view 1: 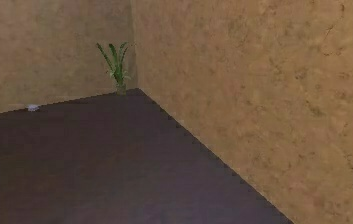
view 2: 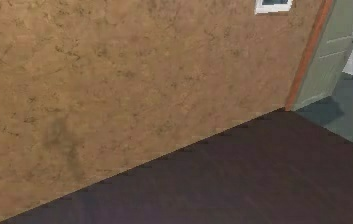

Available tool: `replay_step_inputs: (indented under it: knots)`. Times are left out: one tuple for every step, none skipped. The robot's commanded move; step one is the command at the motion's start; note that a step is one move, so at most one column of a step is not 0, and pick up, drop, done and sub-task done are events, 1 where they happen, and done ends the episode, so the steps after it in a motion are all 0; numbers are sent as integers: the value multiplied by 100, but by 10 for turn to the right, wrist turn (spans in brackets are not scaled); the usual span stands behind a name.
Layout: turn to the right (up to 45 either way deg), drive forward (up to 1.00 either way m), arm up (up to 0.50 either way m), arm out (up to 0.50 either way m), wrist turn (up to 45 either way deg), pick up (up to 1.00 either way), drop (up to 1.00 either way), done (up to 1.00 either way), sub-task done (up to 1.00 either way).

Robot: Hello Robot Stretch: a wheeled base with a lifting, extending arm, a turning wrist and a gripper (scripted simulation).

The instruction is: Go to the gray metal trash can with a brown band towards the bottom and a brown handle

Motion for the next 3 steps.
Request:
replay_step_inputs:
  knots:
    - [270, 0, 0, 0, 0, 0, 0, 0, 0]
    - [0, 20, 0, 0, 0, 0, 0, 0, 0]
    - [-450, 0, 0, 0, 0, 0, 0, 0, 0]
